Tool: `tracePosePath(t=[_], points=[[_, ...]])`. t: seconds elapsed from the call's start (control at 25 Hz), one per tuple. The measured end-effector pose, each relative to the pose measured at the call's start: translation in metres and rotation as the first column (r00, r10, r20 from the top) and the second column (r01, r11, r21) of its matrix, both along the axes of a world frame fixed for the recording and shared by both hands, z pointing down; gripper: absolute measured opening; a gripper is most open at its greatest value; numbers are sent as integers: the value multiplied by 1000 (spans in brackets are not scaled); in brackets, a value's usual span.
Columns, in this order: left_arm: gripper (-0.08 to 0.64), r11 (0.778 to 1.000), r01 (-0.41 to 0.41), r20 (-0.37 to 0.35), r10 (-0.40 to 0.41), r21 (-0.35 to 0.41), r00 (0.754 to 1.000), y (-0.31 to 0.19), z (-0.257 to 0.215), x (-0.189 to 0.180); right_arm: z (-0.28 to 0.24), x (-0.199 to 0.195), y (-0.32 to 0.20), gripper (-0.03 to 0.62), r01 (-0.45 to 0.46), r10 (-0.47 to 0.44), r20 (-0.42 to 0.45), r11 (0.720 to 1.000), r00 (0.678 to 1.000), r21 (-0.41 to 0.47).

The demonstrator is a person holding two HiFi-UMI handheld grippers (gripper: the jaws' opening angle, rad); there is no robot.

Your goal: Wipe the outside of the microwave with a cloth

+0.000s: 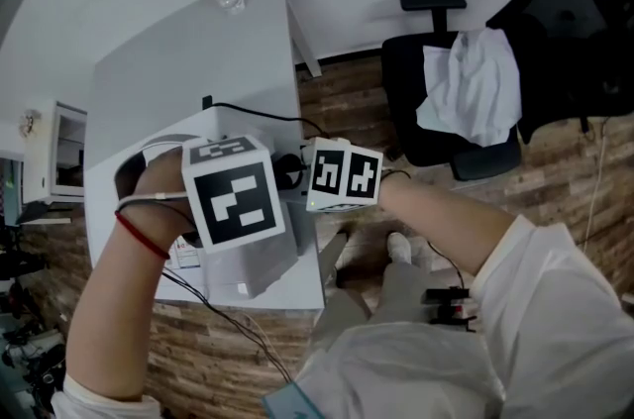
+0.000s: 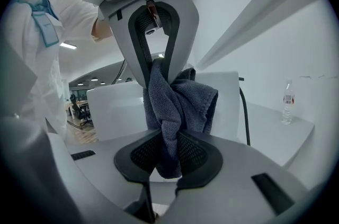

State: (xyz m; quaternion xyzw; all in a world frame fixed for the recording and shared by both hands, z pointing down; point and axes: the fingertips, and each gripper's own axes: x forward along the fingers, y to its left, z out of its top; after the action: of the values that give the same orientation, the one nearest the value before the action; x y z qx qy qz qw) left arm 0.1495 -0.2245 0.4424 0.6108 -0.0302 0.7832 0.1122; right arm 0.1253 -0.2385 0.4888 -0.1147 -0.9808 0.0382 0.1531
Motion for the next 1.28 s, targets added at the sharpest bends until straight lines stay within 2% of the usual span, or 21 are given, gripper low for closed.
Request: tracePosePath(t=[0.88,1.28], points=[[55,999,34,-86,-35,-8,996,58,0,13,1,13,60,83,33,-33,9,999,999,-39],[55,998,57,-119,-61,-34,991,83,-2,20,-1,20,87,83,96,-96,2,994,995,-45]])
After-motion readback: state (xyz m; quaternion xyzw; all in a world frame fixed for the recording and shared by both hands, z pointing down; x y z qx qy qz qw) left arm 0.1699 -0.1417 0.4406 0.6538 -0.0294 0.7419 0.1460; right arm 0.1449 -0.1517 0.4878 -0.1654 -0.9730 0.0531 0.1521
